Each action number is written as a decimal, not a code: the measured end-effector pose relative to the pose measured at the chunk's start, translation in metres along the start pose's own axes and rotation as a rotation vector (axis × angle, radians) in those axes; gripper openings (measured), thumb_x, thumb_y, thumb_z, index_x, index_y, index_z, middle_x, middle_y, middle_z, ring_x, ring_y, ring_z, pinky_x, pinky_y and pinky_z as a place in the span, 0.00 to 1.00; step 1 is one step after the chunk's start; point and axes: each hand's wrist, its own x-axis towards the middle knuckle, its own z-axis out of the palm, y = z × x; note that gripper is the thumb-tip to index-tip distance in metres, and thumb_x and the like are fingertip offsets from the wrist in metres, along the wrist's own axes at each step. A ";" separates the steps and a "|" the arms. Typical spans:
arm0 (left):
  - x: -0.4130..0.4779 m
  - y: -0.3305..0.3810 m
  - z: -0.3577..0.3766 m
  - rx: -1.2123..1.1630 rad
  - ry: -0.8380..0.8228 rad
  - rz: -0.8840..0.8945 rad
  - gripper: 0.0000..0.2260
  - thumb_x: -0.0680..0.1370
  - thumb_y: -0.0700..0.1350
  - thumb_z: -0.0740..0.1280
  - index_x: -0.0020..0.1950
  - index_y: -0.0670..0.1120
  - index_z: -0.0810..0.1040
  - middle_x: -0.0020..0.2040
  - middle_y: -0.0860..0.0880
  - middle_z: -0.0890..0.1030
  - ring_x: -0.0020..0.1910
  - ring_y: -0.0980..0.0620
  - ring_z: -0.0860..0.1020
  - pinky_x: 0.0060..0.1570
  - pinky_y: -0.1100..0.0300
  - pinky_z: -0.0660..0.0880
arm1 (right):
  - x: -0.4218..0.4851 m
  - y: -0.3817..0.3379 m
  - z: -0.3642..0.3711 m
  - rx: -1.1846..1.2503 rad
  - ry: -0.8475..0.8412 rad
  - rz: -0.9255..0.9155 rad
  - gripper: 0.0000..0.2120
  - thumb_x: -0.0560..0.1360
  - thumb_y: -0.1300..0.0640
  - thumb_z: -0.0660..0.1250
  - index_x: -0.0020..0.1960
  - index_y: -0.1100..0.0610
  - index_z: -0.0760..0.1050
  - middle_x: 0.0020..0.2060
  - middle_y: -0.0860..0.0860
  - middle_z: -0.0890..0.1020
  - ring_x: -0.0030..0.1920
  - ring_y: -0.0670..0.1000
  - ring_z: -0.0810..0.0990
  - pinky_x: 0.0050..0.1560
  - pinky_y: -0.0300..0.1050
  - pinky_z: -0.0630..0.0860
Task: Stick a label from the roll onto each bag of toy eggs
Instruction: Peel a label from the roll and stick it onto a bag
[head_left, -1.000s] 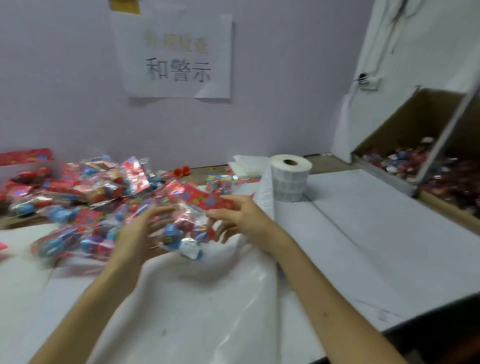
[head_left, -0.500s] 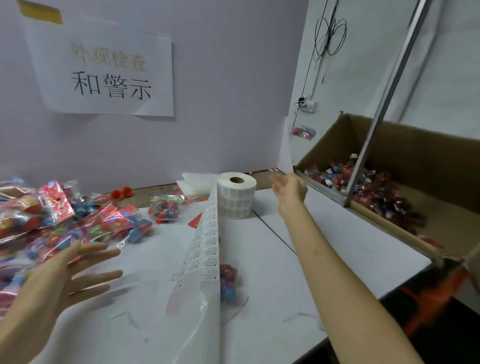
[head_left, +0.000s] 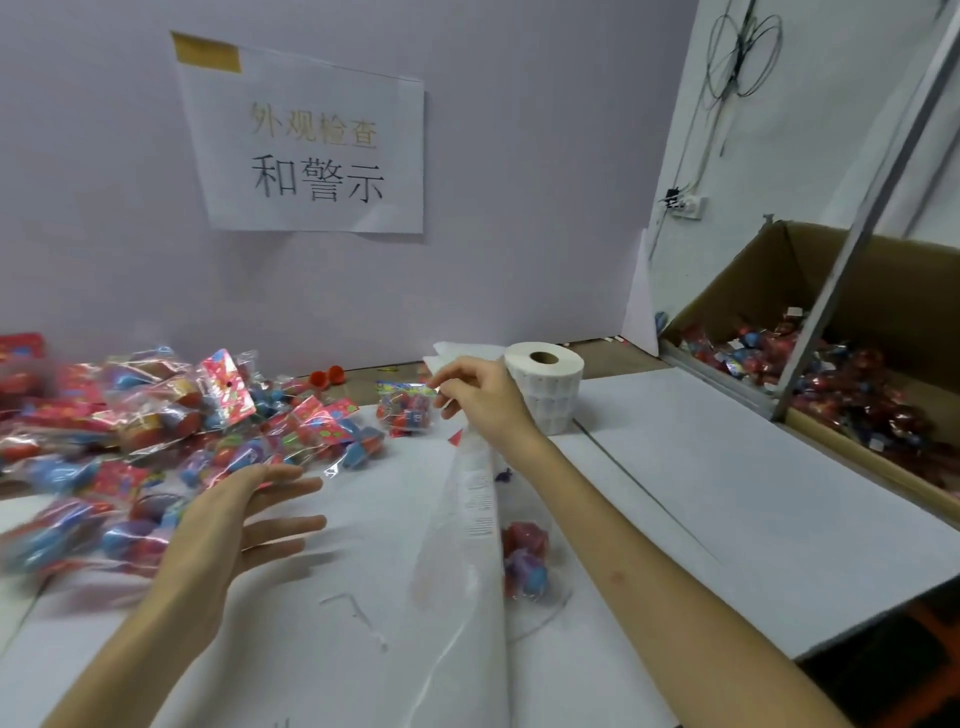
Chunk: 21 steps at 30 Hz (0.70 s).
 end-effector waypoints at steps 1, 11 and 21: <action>-0.003 0.003 -0.001 0.012 0.022 0.048 0.16 0.86 0.53 0.60 0.62 0.45 0.82 0.55 0.47 0.87 0.49 0.39 0.87 0.47 0.46 0.84 | -0.002 -0.005 0.009 -0.044 -0.032 -0.036 0.10 0.79 0.67 0.63 0.45 0.58 0.82 0.39 0.54 0.84 0.39 0.52 0.83 0.47 0.51 0.82; -0.007 0.010 -0.001 0.074 0.130 0.099 0.12 0.86 0.43 0.59 0.54 0.43 0.82 0.47 0.45 0.88 0.39 0.42 0.87 0.42 0.51 0.81 | 0.015 -0.018 0.104 -0.402 -0.300 -0.099 0.21 0.78 0.53 0.70 0.70 0.55 0.72 0.66 0.55 0.76 0.62 0.55 0.77 0.59 0.50 0.77; -0.003 0.005 -0.004 0.014 0.207 0.005 0.08 0.86 0.40 0.61 0.61 0.42 0.78 0.52 0.40 0.85 0.47 0.36 0.86 0.46 0.45 0.84 | 0.029 0.004 0.166 -0.665 -0.259 0.032 0.26 0.75 0.38 0.70 0.68 0.49 0.75 0.65 0.52 0.78 0.67 0.58 0.73 0.67 0.57 0.71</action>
